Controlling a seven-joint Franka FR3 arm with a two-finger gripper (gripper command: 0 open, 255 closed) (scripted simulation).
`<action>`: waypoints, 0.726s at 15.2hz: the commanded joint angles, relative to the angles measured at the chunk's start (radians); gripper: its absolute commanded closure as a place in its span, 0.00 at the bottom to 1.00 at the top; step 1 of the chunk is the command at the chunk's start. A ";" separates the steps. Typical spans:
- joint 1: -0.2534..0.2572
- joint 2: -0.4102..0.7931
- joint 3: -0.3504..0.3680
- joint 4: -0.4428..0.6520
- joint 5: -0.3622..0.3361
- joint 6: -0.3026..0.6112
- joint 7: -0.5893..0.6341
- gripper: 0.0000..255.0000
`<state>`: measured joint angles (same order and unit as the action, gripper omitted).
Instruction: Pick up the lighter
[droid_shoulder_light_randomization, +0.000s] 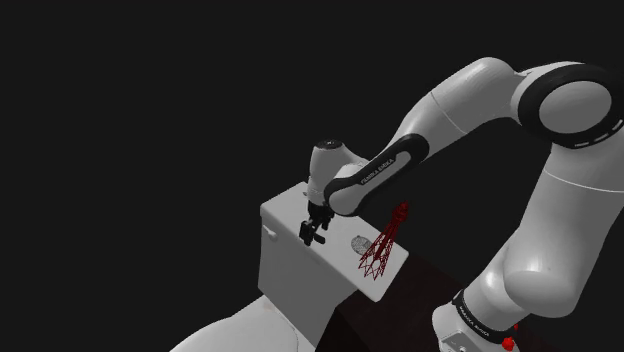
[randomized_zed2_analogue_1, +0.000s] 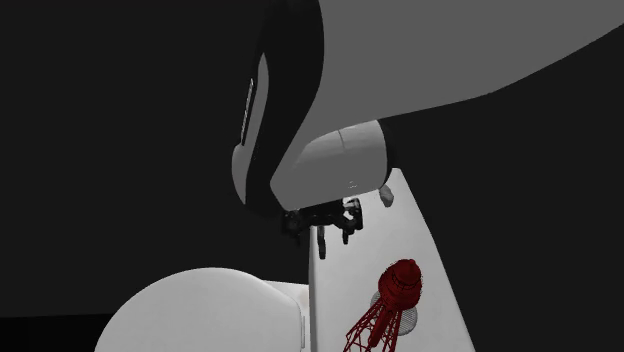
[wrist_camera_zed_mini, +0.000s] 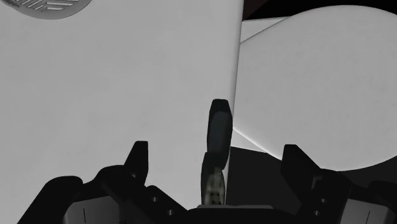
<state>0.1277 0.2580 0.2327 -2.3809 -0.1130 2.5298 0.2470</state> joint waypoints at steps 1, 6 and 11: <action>0.004 0.037 -0.008 0.004 -0.017 0.032 0.011 0.00; 0.005 0.036 -0.008 0.002 -0.017 0.034 0.011 1.00; 0.005 0.036 -0.009 0.002 -0.017 0.034 0.011 1.00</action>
<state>0.1329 0.2936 0.2247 -2.3793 -0.1296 2.5635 0.2581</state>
